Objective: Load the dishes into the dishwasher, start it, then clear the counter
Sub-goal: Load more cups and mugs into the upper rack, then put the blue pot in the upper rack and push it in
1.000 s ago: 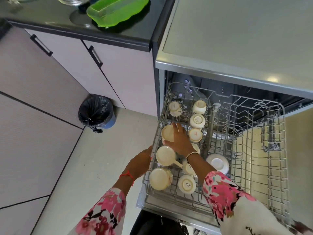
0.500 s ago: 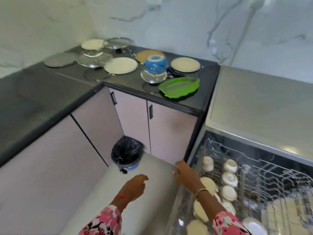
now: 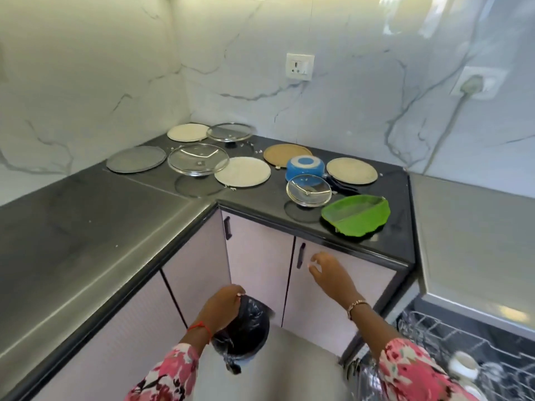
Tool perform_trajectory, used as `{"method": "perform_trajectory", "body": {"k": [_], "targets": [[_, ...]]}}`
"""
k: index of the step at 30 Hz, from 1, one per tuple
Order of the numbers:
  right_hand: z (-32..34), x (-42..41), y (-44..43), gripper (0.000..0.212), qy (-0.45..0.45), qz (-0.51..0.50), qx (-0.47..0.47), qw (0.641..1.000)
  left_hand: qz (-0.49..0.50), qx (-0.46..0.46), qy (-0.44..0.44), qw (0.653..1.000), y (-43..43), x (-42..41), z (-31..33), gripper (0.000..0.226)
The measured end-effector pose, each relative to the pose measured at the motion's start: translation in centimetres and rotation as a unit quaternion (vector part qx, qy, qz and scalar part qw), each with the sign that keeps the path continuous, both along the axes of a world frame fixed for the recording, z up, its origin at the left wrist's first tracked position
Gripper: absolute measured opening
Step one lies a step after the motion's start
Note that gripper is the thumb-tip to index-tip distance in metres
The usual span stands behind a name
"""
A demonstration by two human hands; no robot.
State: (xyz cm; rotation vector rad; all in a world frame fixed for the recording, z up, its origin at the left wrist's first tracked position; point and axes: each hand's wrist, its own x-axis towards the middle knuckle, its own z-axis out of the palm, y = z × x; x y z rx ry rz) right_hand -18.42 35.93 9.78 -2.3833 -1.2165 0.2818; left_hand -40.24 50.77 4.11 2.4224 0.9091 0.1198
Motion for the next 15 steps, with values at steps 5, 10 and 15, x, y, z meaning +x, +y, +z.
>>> {"method": "perform_trajectory", "body": {"k": [5, 10, 15], "targets": [[2.4, 8.0, 6.3, 0.016, -0.017, -0.038, 0.089, 0.995, 0.009, 0.001, -0.058, 0.998, 6.4, 6.8, 1.2, 0.029], [3.9, 17.0, 11.9, 0.013, -0.032, -0.056, 0.123, 0.990, 0.009, 0.018, -0.111, 0.994, 12.8, 15.7, 2.2, 0.026], [4.1, 25.8, 15.8, 0.018, -0.028, -0.091, 0.094, 0.991, 0.008, 0.031, -0.116, 0.993, 18.4, 24.5, 3.3, 0.029]]}}
